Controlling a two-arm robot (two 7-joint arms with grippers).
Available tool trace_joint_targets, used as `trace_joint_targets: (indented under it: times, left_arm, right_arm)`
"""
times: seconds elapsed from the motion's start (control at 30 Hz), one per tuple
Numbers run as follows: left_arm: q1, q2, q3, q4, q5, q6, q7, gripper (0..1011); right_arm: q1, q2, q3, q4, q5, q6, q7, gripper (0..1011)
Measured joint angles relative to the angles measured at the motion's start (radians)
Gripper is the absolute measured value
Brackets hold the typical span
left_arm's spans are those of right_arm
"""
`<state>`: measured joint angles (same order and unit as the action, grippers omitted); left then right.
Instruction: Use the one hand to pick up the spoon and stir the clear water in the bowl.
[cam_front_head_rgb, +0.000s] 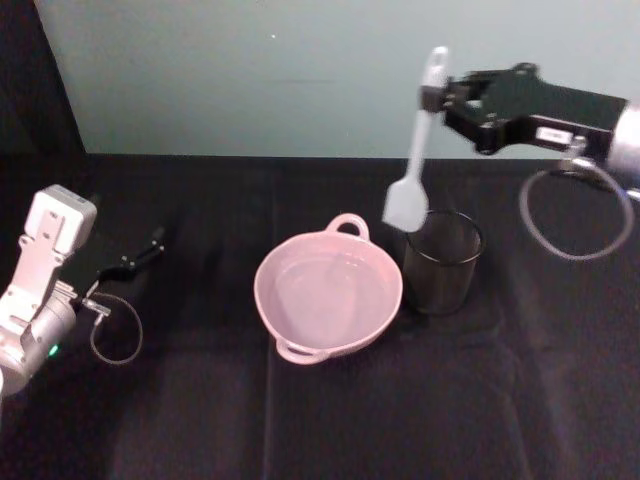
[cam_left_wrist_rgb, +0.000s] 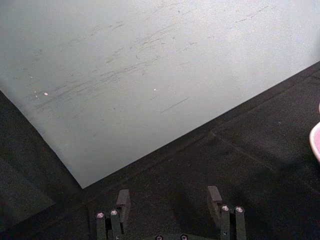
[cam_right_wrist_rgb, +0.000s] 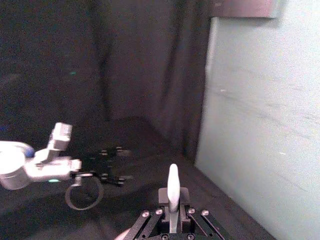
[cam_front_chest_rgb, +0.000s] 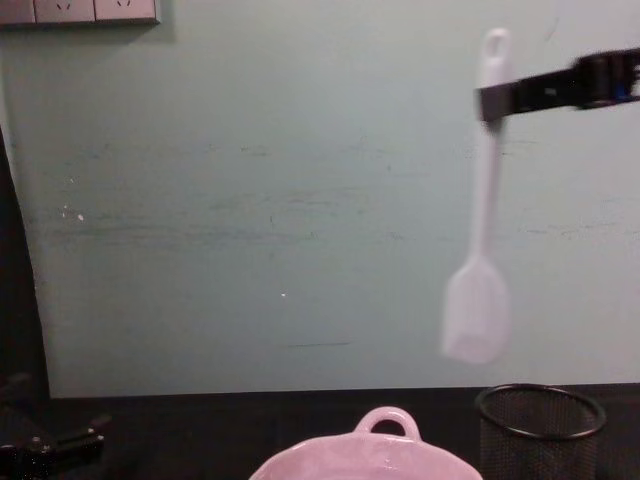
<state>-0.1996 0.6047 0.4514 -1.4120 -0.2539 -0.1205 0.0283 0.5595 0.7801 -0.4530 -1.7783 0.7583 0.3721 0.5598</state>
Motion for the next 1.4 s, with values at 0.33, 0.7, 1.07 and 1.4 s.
trace_joint_targets:
  times: [0.33, 0.7, 1.07, 1.4]
  left_arm:
    - [0.000, 0.000, 0.000, 0.000, 0.000, 0.000, 0.000, 1011]
    - [0.000, 0.000, 0.000, 0.000, 0.000, 0.000, 0.000, 1011]
    - [0.000, 0.000, 0.000, 0.000, 0.000, 0.000, 0.000, 1011]
    - [0.000, 0.000, 0.000, 0.000, 0.000, 0.000, 0.000, 1011]
  right_arm:
    - [0.055, -0.110, -0.153, 0.073, -0.073, -0.038, 0.012, 117]
    - [0.019, -0.213, -0.208, 0.259, -0.190, -0.207, -0.003, 117]
    - [-0.030, -0.264, -0.213, 0.305, -0.205, -0.250, 0.009, 117]
    - [-0.034, -0.352, -0.205, 0.377, -0.249, -0.315, -0.030, 117]
